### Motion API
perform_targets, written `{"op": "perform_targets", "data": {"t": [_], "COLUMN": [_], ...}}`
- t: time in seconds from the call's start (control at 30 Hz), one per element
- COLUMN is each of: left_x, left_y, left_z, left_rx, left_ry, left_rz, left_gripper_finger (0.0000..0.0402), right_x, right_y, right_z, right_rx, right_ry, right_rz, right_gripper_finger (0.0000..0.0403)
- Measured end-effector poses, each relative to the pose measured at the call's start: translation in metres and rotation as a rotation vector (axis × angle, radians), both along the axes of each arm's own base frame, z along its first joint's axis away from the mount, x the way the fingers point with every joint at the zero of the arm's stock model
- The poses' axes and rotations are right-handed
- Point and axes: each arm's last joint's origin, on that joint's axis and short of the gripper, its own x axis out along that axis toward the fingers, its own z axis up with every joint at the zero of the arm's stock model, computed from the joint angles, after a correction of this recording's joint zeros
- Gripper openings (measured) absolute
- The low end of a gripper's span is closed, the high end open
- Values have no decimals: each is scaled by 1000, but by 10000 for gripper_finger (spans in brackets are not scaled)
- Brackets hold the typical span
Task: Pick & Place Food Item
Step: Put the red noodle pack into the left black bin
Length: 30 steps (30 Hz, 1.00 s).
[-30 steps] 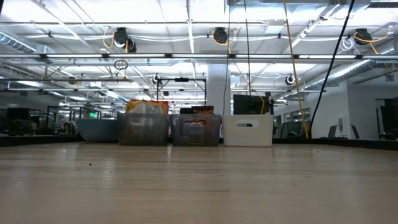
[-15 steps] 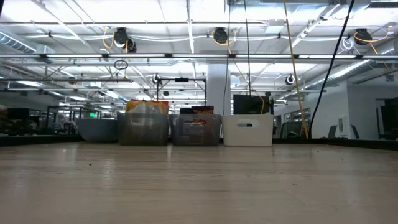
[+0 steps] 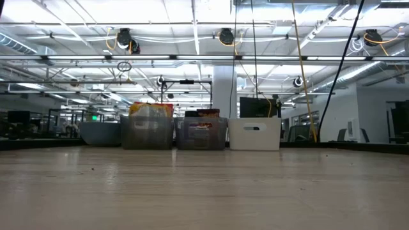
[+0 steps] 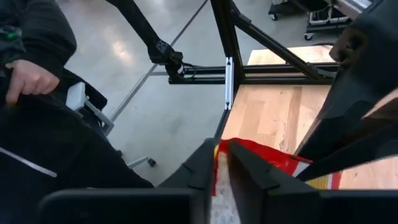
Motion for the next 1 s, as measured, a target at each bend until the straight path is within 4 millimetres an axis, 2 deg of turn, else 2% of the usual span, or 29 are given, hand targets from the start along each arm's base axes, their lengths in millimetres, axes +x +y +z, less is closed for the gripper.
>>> {"op": "perform_targets", "data": {"t": [0.2, 0.4, 0.53, 0.7, 0.83, 0.93, 1.0], "left_x": [-7, -26, -41, -58, -71, -81, -88], "left_y": [2, 13, 18, 25, 38, 55, 66], "left_z": [6, 20, 24, 26, 31, 35, 39], "left_rx": [-4, 22, 61, 111, 121, 129, 148], "left_ry": [1, 4, 58, 128, 154, 164, 147], "left_rz": [6, 62, 109, 160, 212, 267, 316], "left_gripper_finger": [3, 2, 1, 1, 1, 1, 1], "right_x": [0, 1, -4, -28, -45, -52, -56], "right_y": [-1, -4, -9, -25, -38, -44, -48], "right_z": [2, 2, 6, 18, 14, -2, -20], "right_rx": [39, 34, -14, -154, -298, -339, -330], "right_ry": [11, 13, -12, -22, 13, 6, -3], "right_rz": [-26, -99, -149, -358, -554, -681, -726], "right_gripper_finger": [76, 168, 210, 230, 228, 223, 220]}}
